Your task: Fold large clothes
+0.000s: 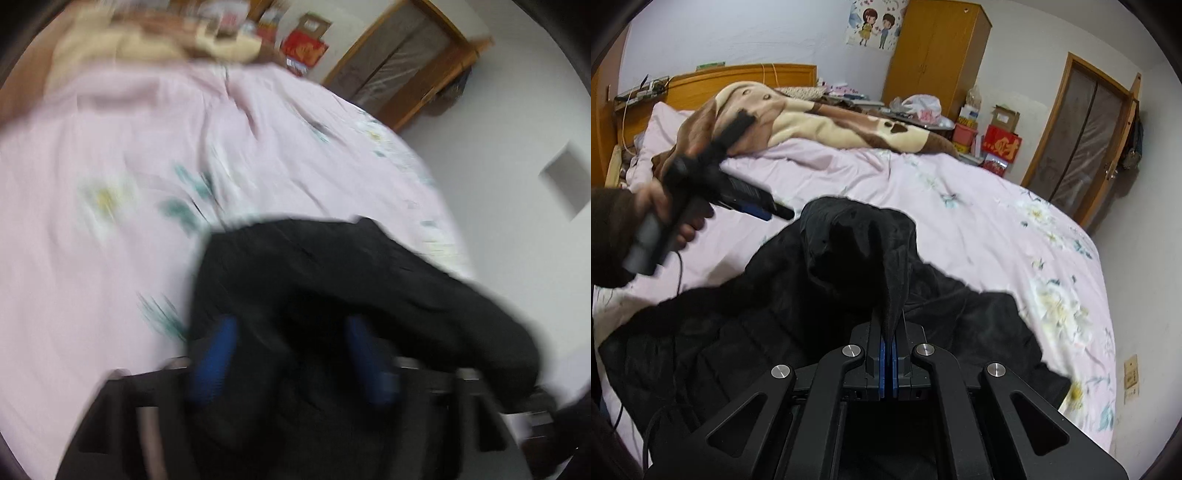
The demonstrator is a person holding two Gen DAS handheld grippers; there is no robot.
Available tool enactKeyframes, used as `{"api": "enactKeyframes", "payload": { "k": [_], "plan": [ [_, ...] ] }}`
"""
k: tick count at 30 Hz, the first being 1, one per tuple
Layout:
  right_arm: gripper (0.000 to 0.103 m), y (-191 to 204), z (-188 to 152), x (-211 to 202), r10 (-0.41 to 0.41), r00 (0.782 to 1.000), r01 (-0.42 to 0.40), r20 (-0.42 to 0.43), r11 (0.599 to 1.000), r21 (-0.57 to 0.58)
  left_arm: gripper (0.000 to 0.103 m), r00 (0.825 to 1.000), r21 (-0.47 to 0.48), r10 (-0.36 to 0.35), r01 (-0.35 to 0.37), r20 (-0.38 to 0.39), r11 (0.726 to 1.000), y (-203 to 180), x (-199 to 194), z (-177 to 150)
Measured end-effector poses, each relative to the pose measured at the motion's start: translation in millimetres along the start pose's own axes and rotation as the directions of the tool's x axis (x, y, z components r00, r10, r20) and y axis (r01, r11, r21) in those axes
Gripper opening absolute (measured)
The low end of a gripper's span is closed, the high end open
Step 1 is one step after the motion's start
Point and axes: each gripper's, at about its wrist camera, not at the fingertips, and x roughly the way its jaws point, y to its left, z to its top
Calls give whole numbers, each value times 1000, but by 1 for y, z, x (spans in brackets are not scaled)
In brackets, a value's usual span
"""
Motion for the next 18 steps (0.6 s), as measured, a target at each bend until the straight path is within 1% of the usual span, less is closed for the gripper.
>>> {"api": "enactKeyframes", "payload": {
  "k": [1,2,3,4,5,6,7,9,10,11,12,13,14,15,16,17,18],
  "plan": [
    [1,0,-1,1,5,1000,-5,-2,1000,7,98,998,-45,-63,62,-23,997,-1,-1,-4],
    [1,1,-3,1,7,1000,-7,-1,1000,16,99,991,-75,-126,122,-50,990,-4,1,-8],
    [1,1,-4,0,4,1000,-4,3,1000,22,99,982,-84,-171,165,-75,983,-12,5,-10],
    [1,1,-3,0,9,1000,-9,6,1000,29,99,977,-76,-194,188,-89,979,-22,10,-9],
    [1,2,-2,-1,10,1000,-11,9,1000,30,99,975,-59,-198,193,-98,979,-30,17,-6],
    [1,3,-3,-2,6,1000,-7,12,1000,25,99,970,-68,-219,212,-108,975,-38,26,-1],
    [1,3,-5,-4,6,1000,-7,12,1000,22,99,960,-98,-254,244,-121,965,-41,37,4],
    [1,5,-5,-4,4,1000,-4,9,1000,15,99,954,-175,-265,239,-144,955,-42,56,11],
    [1,5,-7,-5,9,1000,-9,7,1000,14,99,952,-195,-271,241,-140,951,-44,65,16],
    [1,5,-8,-4,12,1000,-12,4,1000,10,98,961,-224,-236,201,-142,954,-43,72,19],
    [1,6,-10,-4,11,1000,-11,-1,1000,4,96,964,-248,-225,185,-144,951,-43,75,22],
    [1,8,-11,-4,14,1000,-14,-2,1000,-3,84,965,-243,-229,193,-127,951,-47,77,26],
    [1,10,-12,-4,21,1000,-21,-2,1000,-9,73,972,-229,-202,171,-118,958,-48,76,30],
    [1,13,-13,-4,24,1000,-24,-4,1000,-18,50,982,-214,-145,116,-124,970,-50,75,34],
    [1,14,-14,-4,22,1000,-22,-5,999,-25,40,984,-195,-127,100,-128,976,-51,75,38],
    [1,16,-15,-4,22,1000,-23,-7,999,-31,34,987,-156,-117,99,-114,983,-53,70,41],
    [1,18,-17,-3,35,999,-36,-9,999,-27,26,989,-126,-109,96,-99,987,-53,67,43]
  ]
}}
